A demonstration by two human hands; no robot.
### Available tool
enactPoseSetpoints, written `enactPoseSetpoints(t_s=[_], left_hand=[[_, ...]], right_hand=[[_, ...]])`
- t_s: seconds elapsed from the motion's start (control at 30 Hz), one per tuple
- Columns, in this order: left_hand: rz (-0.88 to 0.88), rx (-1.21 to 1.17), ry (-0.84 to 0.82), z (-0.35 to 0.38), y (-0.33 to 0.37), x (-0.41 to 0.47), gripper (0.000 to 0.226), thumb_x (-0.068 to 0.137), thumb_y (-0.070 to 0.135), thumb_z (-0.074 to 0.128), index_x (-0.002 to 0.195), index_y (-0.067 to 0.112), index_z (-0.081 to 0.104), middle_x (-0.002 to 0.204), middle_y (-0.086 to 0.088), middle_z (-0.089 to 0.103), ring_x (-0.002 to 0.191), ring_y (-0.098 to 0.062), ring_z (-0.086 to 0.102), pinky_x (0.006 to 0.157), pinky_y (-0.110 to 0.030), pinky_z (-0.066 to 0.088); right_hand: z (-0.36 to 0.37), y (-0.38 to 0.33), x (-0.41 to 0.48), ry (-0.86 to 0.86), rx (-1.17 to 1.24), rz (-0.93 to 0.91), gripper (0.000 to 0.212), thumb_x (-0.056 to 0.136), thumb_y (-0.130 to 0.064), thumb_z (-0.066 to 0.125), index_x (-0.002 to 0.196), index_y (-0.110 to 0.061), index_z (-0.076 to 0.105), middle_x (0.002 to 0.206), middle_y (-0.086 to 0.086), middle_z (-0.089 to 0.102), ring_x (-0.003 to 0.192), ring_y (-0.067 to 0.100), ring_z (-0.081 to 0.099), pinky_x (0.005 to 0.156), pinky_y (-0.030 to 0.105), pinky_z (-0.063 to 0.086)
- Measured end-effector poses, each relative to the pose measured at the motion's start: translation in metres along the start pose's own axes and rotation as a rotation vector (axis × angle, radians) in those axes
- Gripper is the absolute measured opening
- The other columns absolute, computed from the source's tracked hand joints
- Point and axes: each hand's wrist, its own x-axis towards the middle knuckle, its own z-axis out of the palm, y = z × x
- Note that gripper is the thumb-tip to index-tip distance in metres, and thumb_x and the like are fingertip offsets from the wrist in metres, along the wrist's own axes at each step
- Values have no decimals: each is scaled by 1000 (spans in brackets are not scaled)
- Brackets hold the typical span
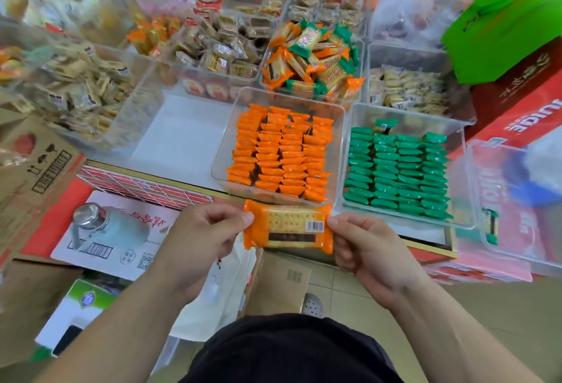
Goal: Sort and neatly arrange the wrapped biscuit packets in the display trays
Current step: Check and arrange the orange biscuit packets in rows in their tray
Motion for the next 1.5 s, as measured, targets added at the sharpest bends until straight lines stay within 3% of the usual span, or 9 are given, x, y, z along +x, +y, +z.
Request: enactPoseSetpoints(t_s=[0.1,0.23,0.37,0.53,0.7,0.87,1.03,1.33,1.5], left_hand=[[-148,-280,-94,5,5,0,29,83,13,67,54,15,67,57,-3,44,50,-14,35,45,-21,30],[-151,-318,-96,13,7,-1,25,78,17,69,53,16,65,55,-3,45,49,-14,39,46,-22,30],[-11,-17,-3,12,4,3,21,94,12,64,75,10,71,58,-11,60,47,-22,51,46,-28,40],[171,191,-66,19,-1,18,17,93,5,65,92,17,77,80,0,77,74,-13,73,66,-24,58],[250,348,-188,34,-21,63,30,90,3,68,101,30,75,102,19,72,95,5,66,80,-9,49],[345,699,-103,58,-38,130,16,92,21,70,106,27,72,99,11,66,87,-5,60,75,-21,48],[443,1023,-142,87,-43,196,16,85,28,77,100,24,78,95,0,65,94,-22,59,76,-36,46],[406,1630,-533,131,-36,236,30,85,57,66,102,34,75,95,10,63,99,-19,60,73,-30,36],[528,1694,-555,136,-39,242,17,92,37,60,78,29,64,85,6,55,98,-21,57,79,-33,35]], right_hand=[[-3,-3,3,-60,232,132,25,83,-19,67,64,-16,52,59,1,40,47,10,31,46,22,21],[-3,1,3,-76,295,174,25,92,-19,61,68,-17,59,51,-3,32,39,7,26,39,18,20],[-1,1,3,27,116,103,19,96,-25,58,92,-7,60,54,4,49,40,13,40,38,21,32],[-1,-1,6,163,162,67,30,99,-38,54,104,-10,62,97,23,75,77,28,74,56,27,57],[-13,0,26,327,177,-55,16,91,-7,67,103,-11,58,96,16,75,81,27,75,63,27,60],[-56,-15,73,465,-398,-274,27,89,-11,74,109,-26,64,93,-6,77,85,11,73,80,33,59],[-89,-18,115,353,-959,-539,30,87,-11,75,115,-21,72,103,-11,71,90,1,62,82,11,47],[-113,-4,127,174,-994,-637,30,89,-7,72,118,-14,70,109,-5,69,100,6,62,90,21,50],[-116,-5,127,92,-1015,-651,27,91,-9,71,118,-15,70,108,-4,68,101,11,63,89,29,52]])
